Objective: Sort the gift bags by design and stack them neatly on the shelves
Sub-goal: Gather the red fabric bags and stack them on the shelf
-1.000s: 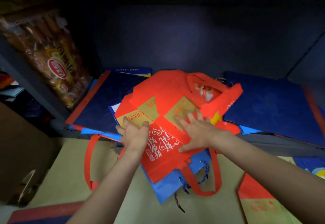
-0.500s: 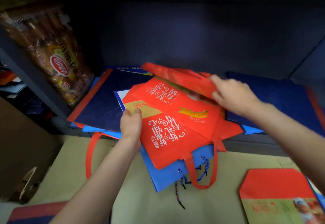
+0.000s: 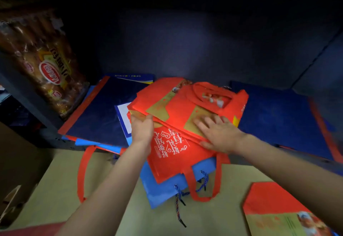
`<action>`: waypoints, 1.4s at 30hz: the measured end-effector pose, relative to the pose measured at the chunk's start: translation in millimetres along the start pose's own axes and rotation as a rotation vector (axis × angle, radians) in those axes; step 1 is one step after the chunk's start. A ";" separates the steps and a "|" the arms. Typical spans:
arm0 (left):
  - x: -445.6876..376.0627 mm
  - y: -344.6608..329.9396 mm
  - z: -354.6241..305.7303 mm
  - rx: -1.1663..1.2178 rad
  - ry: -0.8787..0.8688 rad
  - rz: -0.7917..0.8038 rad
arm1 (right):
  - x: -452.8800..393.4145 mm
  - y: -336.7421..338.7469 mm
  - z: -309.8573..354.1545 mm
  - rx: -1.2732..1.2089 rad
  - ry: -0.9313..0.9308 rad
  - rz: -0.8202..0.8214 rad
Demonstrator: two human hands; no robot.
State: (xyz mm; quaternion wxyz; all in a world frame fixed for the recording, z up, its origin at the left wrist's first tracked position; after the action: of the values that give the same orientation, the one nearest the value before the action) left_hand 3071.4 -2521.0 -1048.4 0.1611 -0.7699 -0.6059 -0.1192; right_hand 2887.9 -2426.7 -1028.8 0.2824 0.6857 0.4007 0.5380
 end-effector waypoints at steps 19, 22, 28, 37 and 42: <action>22.5 29.1 -1.2 0.378 0.193 0.065 | 47.6 116.6 5.0 -0.775 0.226 -0.092; 23.4 38.1 0.8 0.346 0.216 0.146 | 32.3 78.6 47.4 -0.995 0.322 0.271; 24.2 18.7 3.1 0.022 0.198 0.178 | -4.6 23.3 -14.1 -0.809 0.085 -0.066; 36.6 7.5 -14.8 -0.131 -0.212 0.145 | 24.9 -1.5 -67.5 -0.998 -0.047 -0.535; 25.9 61.5 -8.6 -0.271 -0.117 0.006 | 18.1 -50.3 -80.0 -1.002 -0.371 -0.135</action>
State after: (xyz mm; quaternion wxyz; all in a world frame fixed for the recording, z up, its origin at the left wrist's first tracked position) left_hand 3137.3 -2514.3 -1037.1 0.0204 -0.7921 -0.5903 -0.1543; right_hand 2800.2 -2388.7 -1039.8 0.6751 0.5233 0.0818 0.5136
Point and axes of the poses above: each hand's wrist, its own x-axis away from the middle knuckle, its own y-axis out of the back of the hand, z = x × y, the point moved 6 cm from there along -x, towards the middle knuckle, and after that the axes turned 11 degrees about z, right-handed, at the moved point
